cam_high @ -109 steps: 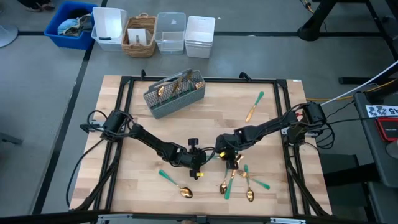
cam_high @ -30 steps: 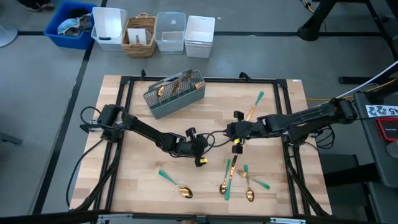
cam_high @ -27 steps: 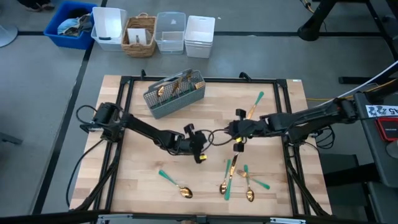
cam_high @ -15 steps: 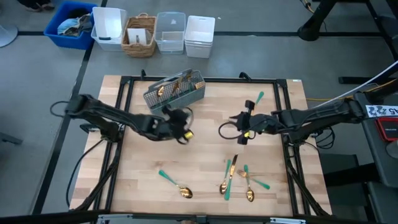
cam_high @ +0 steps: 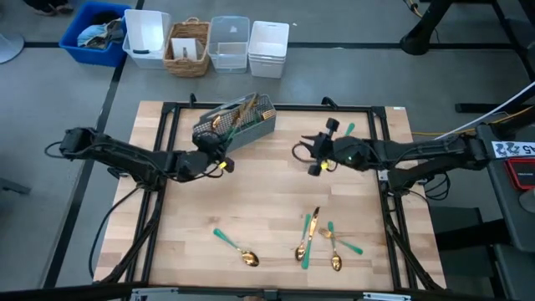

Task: Sort silverware
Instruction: Put the knife into the middle left section of the silverware holder

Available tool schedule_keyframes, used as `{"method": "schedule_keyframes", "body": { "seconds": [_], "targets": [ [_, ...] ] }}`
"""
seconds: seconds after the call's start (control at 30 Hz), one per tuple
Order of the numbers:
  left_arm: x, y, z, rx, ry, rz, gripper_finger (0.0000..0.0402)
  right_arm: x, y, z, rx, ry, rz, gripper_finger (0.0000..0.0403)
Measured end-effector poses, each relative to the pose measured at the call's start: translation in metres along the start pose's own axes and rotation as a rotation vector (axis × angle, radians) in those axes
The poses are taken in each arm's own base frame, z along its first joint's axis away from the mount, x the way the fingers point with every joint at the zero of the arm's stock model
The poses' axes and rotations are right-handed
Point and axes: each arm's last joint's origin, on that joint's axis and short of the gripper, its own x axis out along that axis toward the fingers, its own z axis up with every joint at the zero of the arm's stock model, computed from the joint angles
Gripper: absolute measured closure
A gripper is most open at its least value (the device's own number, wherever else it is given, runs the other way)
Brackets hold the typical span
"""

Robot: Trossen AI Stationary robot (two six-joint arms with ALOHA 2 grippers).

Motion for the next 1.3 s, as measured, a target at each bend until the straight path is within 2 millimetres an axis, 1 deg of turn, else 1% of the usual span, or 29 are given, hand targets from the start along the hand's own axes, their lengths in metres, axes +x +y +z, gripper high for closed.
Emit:
{"method": "schedule_keyframes", "body": {
  "seconds": [0.13, 0.27, 0.47, 0.6, 0.77, 0.97, 1.1, 1.3],
  "targets": [
    [-0.001, 0.005, -0.011, -0.019, -0.061, -0.091, 0.0388, 0.016, -0.012, 0.003, 0.012, -0.064, -0.007, 0.0333],
    [-0.004, 0.008, -0.018, -0.028, -0.103, -0.18, 0.0388, 0.033, -0.028, 0.007, 0.099, -0.197, 0.064, 0.0333],
    [-0.007, 0.007, -0.018, -0.011, -0.144, -0.325, 0.0388, 0.056, -0.052, 0.008, 0.235, -0.404, 0.234, 0.0333],
    [-0.009, 0.005, -0.015, 0.013, -0.166, -0.412, 0.0388, 0.072, -0.06, 0.002, 0.272, -0.46, 0.318, 0.0333],
    [-0.009, 0.003, -0.015, 0.067, -0.18, -0.466, 0.0388, 0.087, -0.057, -0.004, 0.299, -0.466, 0.356, 0.0333],
    [-0.01, 0.003, -0.015, 0.097, -0.186, -0.48, 0.0388, 0.099, -0.049, -0.005, 0.318, -0.545, 0.503, 0.0333],
    [-0.01, 0.002, -0.015, 0.1, -0.185, -0.493, 0.0388, 0.104, -0.046, -0.006, 0.326, -0.579, 0.544, 0.0333],
    [-0.01, 0.002, -0.015, 0.101, -0.184, -0.515, 0.0388, 0.106, -0.044, -0.008, 0.317, -0.578, 0.581, 0.0333]
  ]
}}
